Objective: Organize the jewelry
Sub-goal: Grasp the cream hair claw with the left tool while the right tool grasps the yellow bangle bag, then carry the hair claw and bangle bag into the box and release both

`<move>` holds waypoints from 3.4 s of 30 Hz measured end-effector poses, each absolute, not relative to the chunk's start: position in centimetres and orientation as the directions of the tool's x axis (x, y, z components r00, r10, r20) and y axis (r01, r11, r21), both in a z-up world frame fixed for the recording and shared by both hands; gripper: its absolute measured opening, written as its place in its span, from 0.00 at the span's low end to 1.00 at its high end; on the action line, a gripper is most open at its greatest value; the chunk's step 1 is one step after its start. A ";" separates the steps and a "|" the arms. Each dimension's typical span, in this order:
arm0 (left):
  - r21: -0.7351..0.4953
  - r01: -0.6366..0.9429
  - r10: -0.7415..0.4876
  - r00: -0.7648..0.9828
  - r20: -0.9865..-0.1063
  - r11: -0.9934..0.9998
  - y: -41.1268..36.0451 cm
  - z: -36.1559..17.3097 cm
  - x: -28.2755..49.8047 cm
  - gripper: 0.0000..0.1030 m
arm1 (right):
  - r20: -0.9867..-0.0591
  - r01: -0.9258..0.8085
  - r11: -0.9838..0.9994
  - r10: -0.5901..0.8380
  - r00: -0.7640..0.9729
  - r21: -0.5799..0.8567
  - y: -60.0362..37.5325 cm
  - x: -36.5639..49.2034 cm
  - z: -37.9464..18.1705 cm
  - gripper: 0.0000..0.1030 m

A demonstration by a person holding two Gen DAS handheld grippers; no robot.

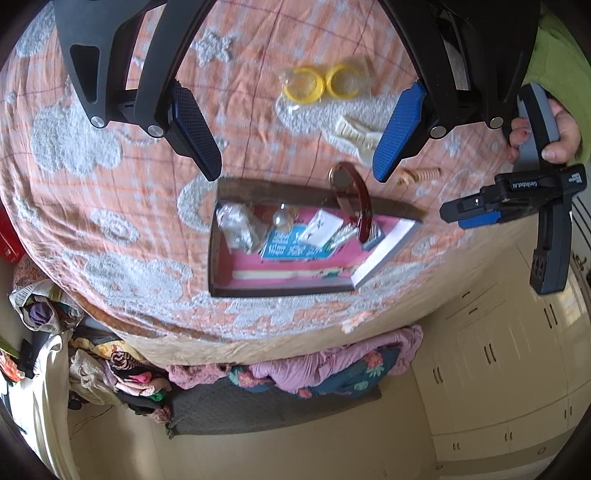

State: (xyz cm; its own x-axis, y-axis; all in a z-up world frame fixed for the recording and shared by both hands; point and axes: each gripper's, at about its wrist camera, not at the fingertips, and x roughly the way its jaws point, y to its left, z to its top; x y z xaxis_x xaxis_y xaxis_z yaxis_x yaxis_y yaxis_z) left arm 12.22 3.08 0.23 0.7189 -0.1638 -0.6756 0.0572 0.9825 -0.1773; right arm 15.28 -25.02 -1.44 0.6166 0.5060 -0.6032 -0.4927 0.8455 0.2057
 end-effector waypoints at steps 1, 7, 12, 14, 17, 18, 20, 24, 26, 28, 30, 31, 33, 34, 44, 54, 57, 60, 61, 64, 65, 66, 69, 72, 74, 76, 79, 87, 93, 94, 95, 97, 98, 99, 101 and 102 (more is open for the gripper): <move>-0.175 0.063 -0.166 0.714 -0.680 0.983 2.9 0.1 12.1 0.90 | -0.611 -0.495 0.846 0.502 0.612 0.200 -24.9 15.1 -1.7 0.81; -0.149 0.085 -0.167 0.684 -0.710 0.985 1.5 -1.0 11.7 0.90 | -0.644 -0.515 0.837 0.499 0.580 0.185 -24.1 14.3 -3.0 0.81; -0.131 0.102 -0.166 0.658 -0.735 0.986 0.6 -2.0 11.4 0.90 | -0.679 -0.534 0.829 0.488 0.549 0.164 -23.2 13.6 -4.4 0.81; -0.123 0.105 -0.161 0.651 -0.742 0.987 0.4 -2.3 11.5 0.90 | -0.689 -0.540 0.828 0.479 0.544 0.150 -22.8 13.4 -4.9 0.81; -0.117 0.110 -0.161 0.639 -0.752 0.987 0.1 -2.7 11.7 0.90 | -0.708 -0.563 0.817 0.472 0.525 0.127 -21.9 13.0 -6.0 0.81; -0.115 0.111 -0.160 0.637 -0.754 0.987 0.0 -2.8 11.8 0.90 | -0.715 -0.570 0.813 0.469 0.519 0.119 -21.6 13.0 -6.3 0.81; -0.115 0.114 -0.161 0.632 -0.758 0.987 -0.1 -3.0 11.9 0.90 | -0.729 -0.585 0.803 0.465 0.502 0.109 -21.0 12.8 -7.1 0.81; -0.117 0.118 -0.165 0.624 -0.764 0.986 -0.2 -3.4 11.9 0.90 | -0.762 -0.599 0.797 0.432 0.482 0.073 -20.0 12.8 -8.7 0.81; -0.120 0.122 -0.170 0.614 -0.770 0.985 -0.3 -3.7 12.0 0.90 | -0.773 -0.602 0.795 0.424 0.472 0.068 -19.8 12.9 -9.2 0.81; -0.130 0.126 -0.180 0.603 -0.777 0.983 -0.3 -4.0 12.2 0.90 | -0.786 -0.601 0.797 0.411 0.463 0.062 -19.5 13.1 -9.8 0.81; -0.138 0.132 -0.190 0.590 -0.784 0.982 -0.4 -4.4 12.4 0.90 | -0.792 -0.601 0.797 0.403 0.458 0.058 -19.4 13.2 -10.3 0.81; -0.143 0.135 -0.196 0.582 -0.789 0.980 -0.5 -4.7 12.6 0.90 | -0.795 -0.601 0.797 0.399 0.457 0.055 -19.4 13.2 -10.5 0.81; -0.156 0.141 -0.209 0.566 -0.798 0.978 -0.7 -5.2 12.8 0.90 | -0.799 -0.602 0.797 0.393 0.456 0.048 -19.2 13.2 -10.8 0.88; -0.162 0.140 -0.213 0.559 -0.802 0.977 -0.8 -5.3 13.0 0.90 | -0.802 -0.602 0.797 0.389 0.453 0.046 -19.2 13.2 -11.0 0.95; -0.270 0.122 -0.294 0.497 -0.816 0.955 -1.2 -7.2 14.5 0.90 | -0.795 -0.598 0.800 0.389 0.465 0.043 -19.6 13.8 -11.4 0.82; -0.303 0.135 -0.330 0.478 -0.814 0.943 -3.3 -7.9 15.1 0.87 | -0.769 -0.415 0.903 0.343 0.539 0.112 -25.0 15.9 -9.1 0.81; -0.271 0.144 -0.306 0.486 -0.819 0.952 -4.1 -8.1 15.4 0.77 | -0.748 -0.360 0.920 0.349 0.565 0.157 -26.8 16.5 -8.3 0.81; -0.224 0.148 -0.268 0.500 -0.824 0.963 -4.9 -8.3 15.7 0.63 | -0.729 -0.329 0.925 0.358 0.583 0.192 -28.1 16.9 -7.8 0.81; -0.195 0.150 -0.245 0.510 -0.824 0.969 -5.2 -8.3 15.6 0.61 | -0.724 -0.322 0.926 0.360 0.588 0.199 -28.4 16.9 -7.7 0.81; -0.175 0.164 -0.236 0.527 -0.816 0.971 -5.3 -8.1 15.4 0.60 | -0.707 -0.317 0.924 0.371 0.602 0.215 -28.8 17.0 -7.1 0.81; -0.180 0.165 -0.241 0.530 -0.813 0.970 -5.1 -8.0 15.3 0.60 | -0.701 -0.319 0.923 0.375 0.607 0.217 -28.9 17.0 -6.8 0.81; -0.187 0.167 -0.249 0.533 -0.808 0.968 -5.0 -7.7 15.1 0.60 | -0.694 -0.324 0.920 0.381 0.611 0.220 -28.9 17.0 -6.6 0.81; -0.195 0.177 -0.263 0.574 -0.775 0.965 -4.3 -5.9 14.0 0.60 | -0.676 -0.341 0.914 0.396 0.622 0.221 -28.8 16.8 -6.1 0.81; -0.194 0.175 -0.261 0.626 -0.734 0.965 -3.3 -3.8 13.3 0.60 | -0.656 -0.361 0.907 0.409 0.635 0.216 -28.3 16.2 -5.5 0.81; -0.206 0.160 -0.260 0.653 -0.711 0.965 -2.3 -2.6 13.2 0.60 | -0.644 -0.372 0.904 0.413 0.644 0.209 -28.0 16.1 -5.0 0.81; -0.203 0.143 -0.246 0.671 -0.699 0.969 -1.5 -1.8 13.3 0.60 | -0.633 -0.384 0.900 0.423 0.648 0.207 -27.7 16.1 -4.4 0.81; -0.201 0.109 -0.219 0.694 -0.686 0.973 -0.1 -1.1 13.5 0.60 | -0.622 -0.395 0.894 0.434 0.652 0.210 -27.3 16.5 -3.7 0.81; -0.217 0.022 -0.166 0.721 -0.672 0.976 3.3 -0.5 14.4 0.60 | -0.584 -0.438 0.878 0.463 0.667 0.196 -25.6 17.8 -1.1 0.81; -0.211 -0.017 -0.133 0.725 -0.676 0.977 5.0 -0.2 15.3 0.60 | -0.562 -0.455 0.872 0.472 0.679 0.182 -24.5 19.3 0.4 0.81; -0.211 -0.017 -0.133 0.725 -0.676 0.977 5.2 -0.2 15.6 0.60 | -0.560 -0.458 0.870 0.475 0.679 0.182 -24.3 19.7 0.5 0.81; -0.207 -0.018 -0.130 0.725 -0.676 0.978 5.3 -0.1 15.8 0.60 | -0.555 -0.460 0.870 0.476 0.682 0.180 -24.1 19.9 0.7 0.81; -0.200 -0.022 -0.122 0.726 -0.677 0.980 5.5 -0.1 16.2 0.60 | -0.553 -0.468 0.866 0.481 0.681 0.177 -23.6 20.6 1.1 0.81; -0.198 -0.026 -0.119 0.724 -0.680 0.980 5.7 -0.1 16.5 0.60 | -0.551 -0.471 0.865 0.482 0.681 0.175 -23.4 20.9 1.3 0.81; -0.199 -0.032 -0.115 0.722 -0.682 0.979 6.0 -0.1 16.8 0.60 | -0.549 -0.472 0.865 0.480 0.684 0.169 -23.1 21.3 1.4 0.81; -0.195 -0.041 -0.107 0.719 -0.687 0.980 6.4 -0.2 17.3 0.60 | -0.551 -0.477 0.863 0.482 0.681 0.166 -22.6 21.9 1.6 0.81; -0.191 -0.046 -0.101 0.717 -0.690 0.980 6.6 -0.3 17.8 0.60 | -0.551 -0.477 0.863 0.482 0.682 0.164 -22.4 22.4 1.7 0.81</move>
